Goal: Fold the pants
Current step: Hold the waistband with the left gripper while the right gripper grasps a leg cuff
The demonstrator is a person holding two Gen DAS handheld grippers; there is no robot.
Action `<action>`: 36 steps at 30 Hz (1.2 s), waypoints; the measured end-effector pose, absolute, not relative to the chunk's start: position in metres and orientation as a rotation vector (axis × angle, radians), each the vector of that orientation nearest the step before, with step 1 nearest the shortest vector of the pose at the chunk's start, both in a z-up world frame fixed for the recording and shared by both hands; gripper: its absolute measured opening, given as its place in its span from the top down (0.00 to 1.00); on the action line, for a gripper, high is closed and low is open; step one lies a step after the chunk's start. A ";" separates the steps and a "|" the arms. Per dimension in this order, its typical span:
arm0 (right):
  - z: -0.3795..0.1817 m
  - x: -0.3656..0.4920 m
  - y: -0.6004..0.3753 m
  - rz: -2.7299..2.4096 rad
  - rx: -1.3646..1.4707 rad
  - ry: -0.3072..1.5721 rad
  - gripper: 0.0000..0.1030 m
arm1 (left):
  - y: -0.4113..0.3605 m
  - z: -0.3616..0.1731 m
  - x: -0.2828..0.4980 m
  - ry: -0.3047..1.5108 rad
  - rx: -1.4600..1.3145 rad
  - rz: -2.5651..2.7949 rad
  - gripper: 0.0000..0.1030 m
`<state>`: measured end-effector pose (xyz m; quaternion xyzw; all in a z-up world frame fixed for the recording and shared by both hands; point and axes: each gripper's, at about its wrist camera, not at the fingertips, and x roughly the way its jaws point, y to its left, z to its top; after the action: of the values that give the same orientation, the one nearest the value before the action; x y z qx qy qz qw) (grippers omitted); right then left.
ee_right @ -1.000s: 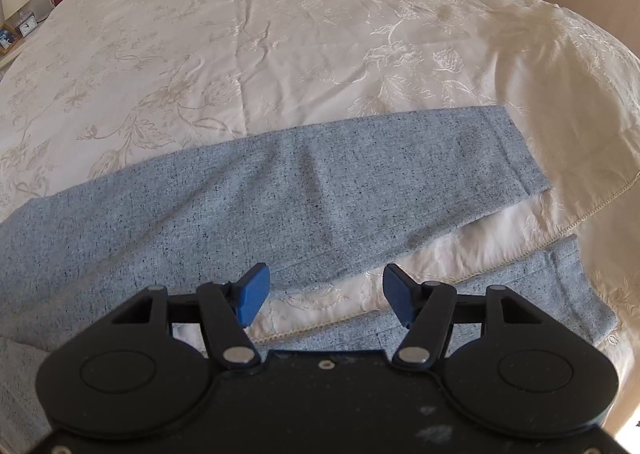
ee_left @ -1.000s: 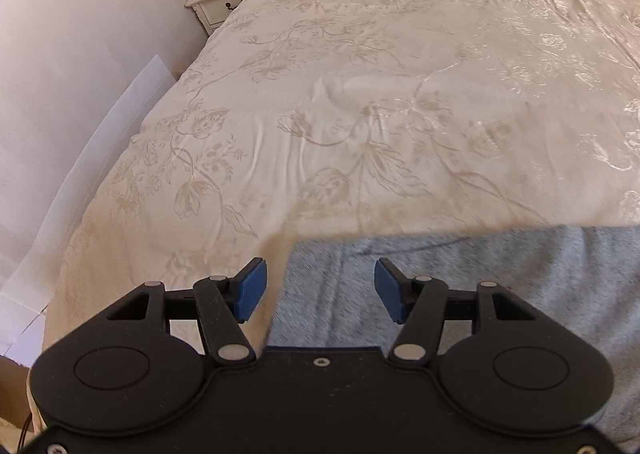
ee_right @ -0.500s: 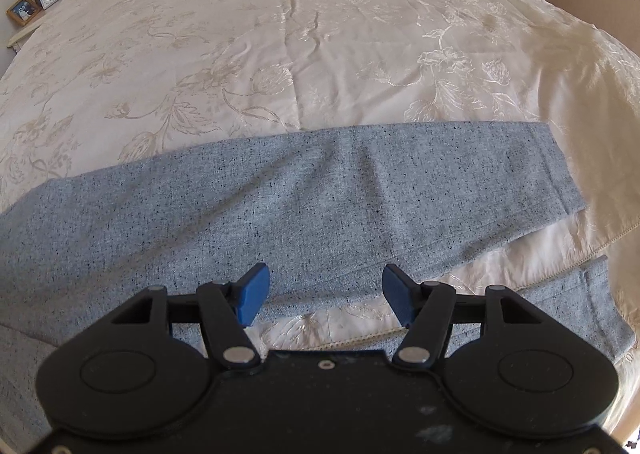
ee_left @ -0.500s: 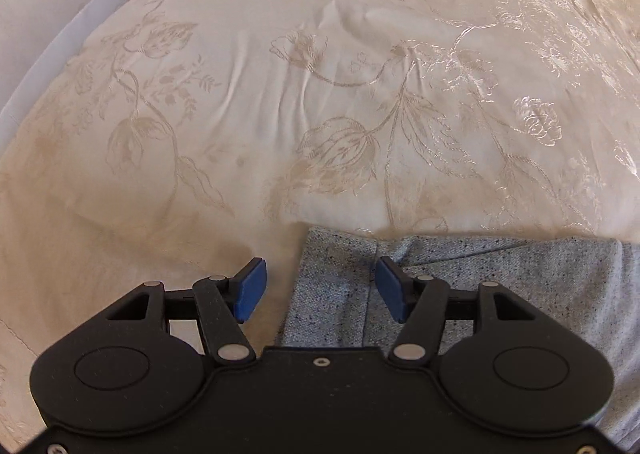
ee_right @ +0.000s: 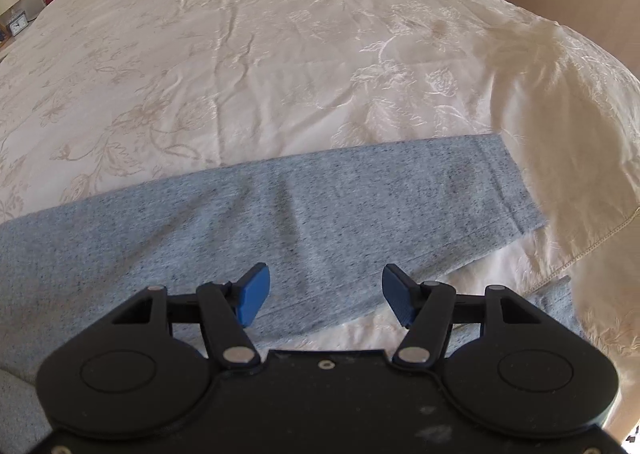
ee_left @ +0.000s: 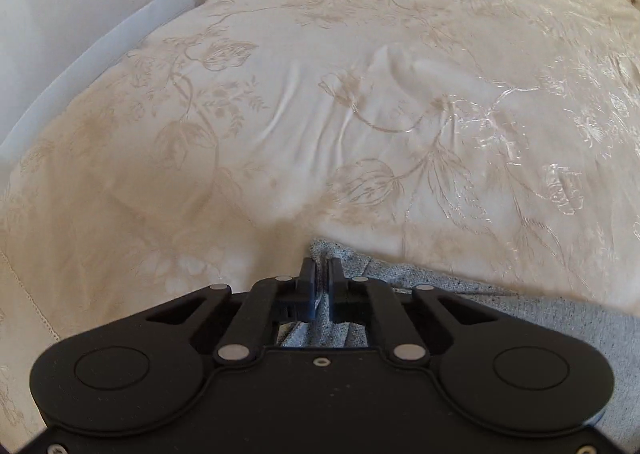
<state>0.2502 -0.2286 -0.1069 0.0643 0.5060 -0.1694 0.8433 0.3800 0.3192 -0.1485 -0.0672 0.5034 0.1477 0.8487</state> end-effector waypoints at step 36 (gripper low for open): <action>-0.160 0.307 -0.258 -0.001 0.209 0.963 0.43 | 0.147 -0.093 0.321 0.867 0.193 0.516 0.82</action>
<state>0.3068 -0.2581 -0.1603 0.1005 0.4621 -0.0003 0.8811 0.3213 0.1471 -0.0933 0.0923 0.4146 0.2467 0.8711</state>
